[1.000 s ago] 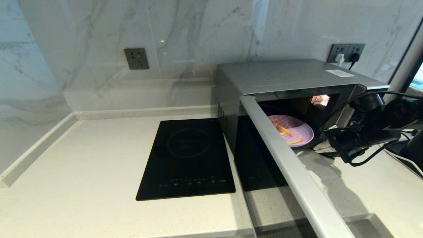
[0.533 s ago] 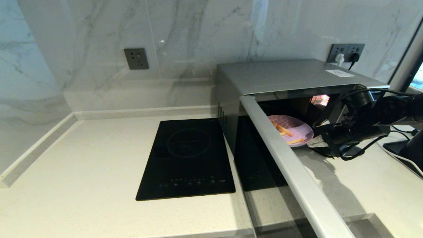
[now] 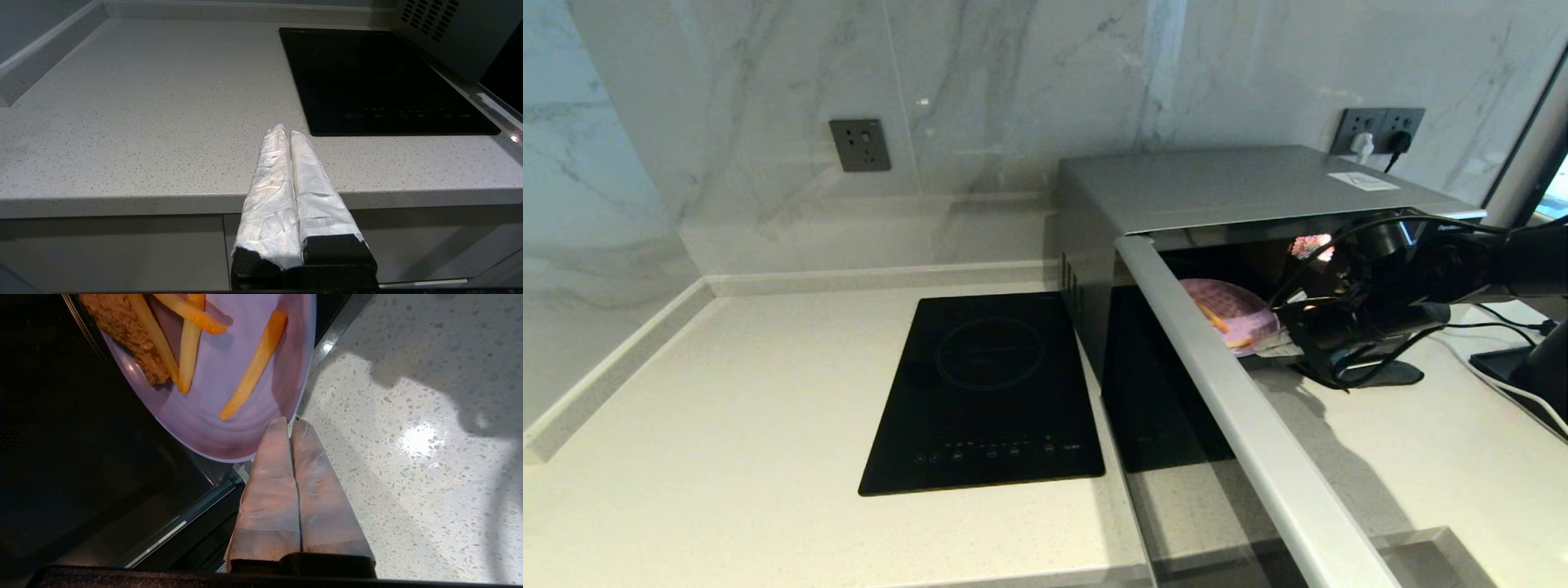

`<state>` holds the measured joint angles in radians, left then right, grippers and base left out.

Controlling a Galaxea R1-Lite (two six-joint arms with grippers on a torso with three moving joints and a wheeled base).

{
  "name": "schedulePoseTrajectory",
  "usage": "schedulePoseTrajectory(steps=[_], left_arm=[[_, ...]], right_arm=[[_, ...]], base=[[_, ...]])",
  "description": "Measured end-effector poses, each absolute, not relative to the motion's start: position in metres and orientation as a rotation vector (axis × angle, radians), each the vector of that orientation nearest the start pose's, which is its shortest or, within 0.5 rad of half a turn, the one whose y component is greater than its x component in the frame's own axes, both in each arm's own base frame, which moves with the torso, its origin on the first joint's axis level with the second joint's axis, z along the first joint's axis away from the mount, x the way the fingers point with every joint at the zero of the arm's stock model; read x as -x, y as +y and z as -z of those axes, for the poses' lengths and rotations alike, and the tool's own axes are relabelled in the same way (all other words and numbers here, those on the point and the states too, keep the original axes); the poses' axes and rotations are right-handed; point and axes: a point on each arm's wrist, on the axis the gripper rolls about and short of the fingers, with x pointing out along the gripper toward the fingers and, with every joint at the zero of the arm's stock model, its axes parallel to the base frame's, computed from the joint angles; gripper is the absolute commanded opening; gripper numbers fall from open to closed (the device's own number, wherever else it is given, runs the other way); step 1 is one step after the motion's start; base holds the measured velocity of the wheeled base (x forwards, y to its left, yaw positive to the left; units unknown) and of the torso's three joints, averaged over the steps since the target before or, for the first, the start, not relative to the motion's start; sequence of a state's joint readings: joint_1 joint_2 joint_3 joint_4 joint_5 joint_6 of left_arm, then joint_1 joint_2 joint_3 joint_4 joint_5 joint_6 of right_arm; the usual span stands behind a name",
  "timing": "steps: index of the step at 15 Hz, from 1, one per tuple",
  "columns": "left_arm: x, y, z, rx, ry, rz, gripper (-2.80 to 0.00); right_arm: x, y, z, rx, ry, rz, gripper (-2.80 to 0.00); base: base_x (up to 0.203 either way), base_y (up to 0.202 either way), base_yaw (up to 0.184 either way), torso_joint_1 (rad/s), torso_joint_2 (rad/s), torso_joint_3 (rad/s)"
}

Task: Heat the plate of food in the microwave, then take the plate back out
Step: Close the microwave oven

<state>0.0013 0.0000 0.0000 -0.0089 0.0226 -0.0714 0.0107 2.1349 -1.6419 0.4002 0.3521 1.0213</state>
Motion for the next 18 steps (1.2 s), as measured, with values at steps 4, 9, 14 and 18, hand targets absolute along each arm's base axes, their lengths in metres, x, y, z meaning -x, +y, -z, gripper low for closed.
schedulePoseTrajectory(steps=[4,9,14,18], left_arm=[[0.023,0.0,-0.076,0.071,-0.01,-0.024,-2.8],[0.023,0.0,-0.076,0.072,-0.01,-0.023,-2.8],[0.023,0.0,-0.076,0.071,-0.01,-0.024,-2.8],[0.023,0.0,-0.076,0.072,-0.01,-0.023,-2.8]], right_arm=[[-0.41,0.012,-0.163,-1.091,0.98,0.14,-2.8],[-0.389,0.011,-0.176,-1.09,0.98,0.142,-2.8],[-0.329,0.011,-0.21,-1.079,0.948,0.117,-2.8],[-0.252,0.013,-0.266,-1.05,0.901,0.016,-2.8]], base=[[0.0,0.0,0.0,0.0,0.0,0.0],[0.0,0.0,0.0,0.0,0.0,0.0],[0.0,0.0,0.0,0.0,0.0,0.0],[0.0,0.0,0.0,0.0,0.0,0.0]])
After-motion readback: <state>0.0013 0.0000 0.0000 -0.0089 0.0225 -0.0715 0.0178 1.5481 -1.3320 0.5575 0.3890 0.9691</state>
